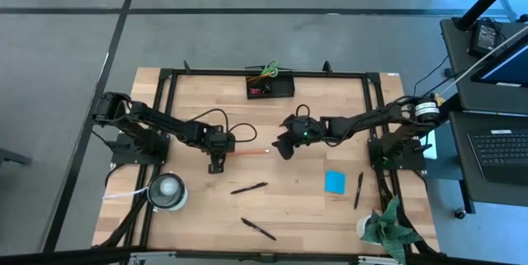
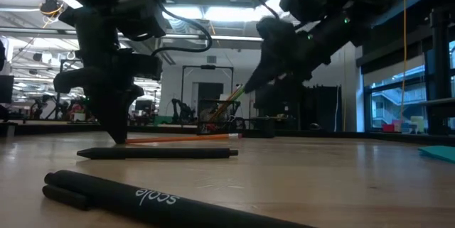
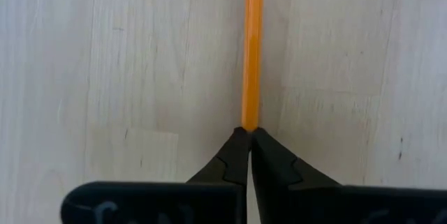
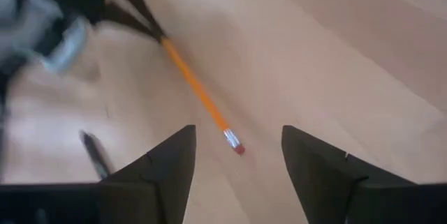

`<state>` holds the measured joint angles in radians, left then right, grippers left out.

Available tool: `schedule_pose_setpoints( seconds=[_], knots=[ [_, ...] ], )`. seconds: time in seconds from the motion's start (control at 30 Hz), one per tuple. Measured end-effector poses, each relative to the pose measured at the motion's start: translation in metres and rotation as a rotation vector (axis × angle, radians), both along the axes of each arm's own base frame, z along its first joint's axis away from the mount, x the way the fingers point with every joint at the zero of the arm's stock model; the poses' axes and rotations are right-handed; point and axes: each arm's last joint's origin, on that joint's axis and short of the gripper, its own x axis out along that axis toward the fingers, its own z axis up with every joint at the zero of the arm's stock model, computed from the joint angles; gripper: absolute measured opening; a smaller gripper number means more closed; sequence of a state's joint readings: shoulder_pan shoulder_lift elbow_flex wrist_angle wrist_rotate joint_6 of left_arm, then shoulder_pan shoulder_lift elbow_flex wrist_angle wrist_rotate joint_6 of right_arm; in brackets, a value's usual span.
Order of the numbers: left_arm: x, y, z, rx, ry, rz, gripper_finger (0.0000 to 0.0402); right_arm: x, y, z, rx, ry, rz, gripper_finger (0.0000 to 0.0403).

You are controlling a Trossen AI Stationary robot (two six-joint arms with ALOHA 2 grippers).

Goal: Pick and place office supplies into organizer
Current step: Put the orange pencil into the desk organizer

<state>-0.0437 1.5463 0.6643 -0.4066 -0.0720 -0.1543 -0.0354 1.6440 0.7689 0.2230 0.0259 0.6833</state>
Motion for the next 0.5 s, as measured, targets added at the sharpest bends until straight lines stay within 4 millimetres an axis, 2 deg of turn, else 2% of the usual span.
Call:
schedule_pose_setpoints(
  seconds=[0.27, 0.5],
  knots=[
    [0.000, 0.000, 0.000, -0.003, -0.003, 0.000, 0.0003, 0.013, 0.010, -0.035, -0.288, 0.032, 0.257, 0.0213],
    [0.000, 0.000, 0.000, -0.003, -0.006, 0.000, 0.0003, 0.020, 0.011, -0.053, -0.394, 0.080, 0.353, 0.0213]
  ],
)
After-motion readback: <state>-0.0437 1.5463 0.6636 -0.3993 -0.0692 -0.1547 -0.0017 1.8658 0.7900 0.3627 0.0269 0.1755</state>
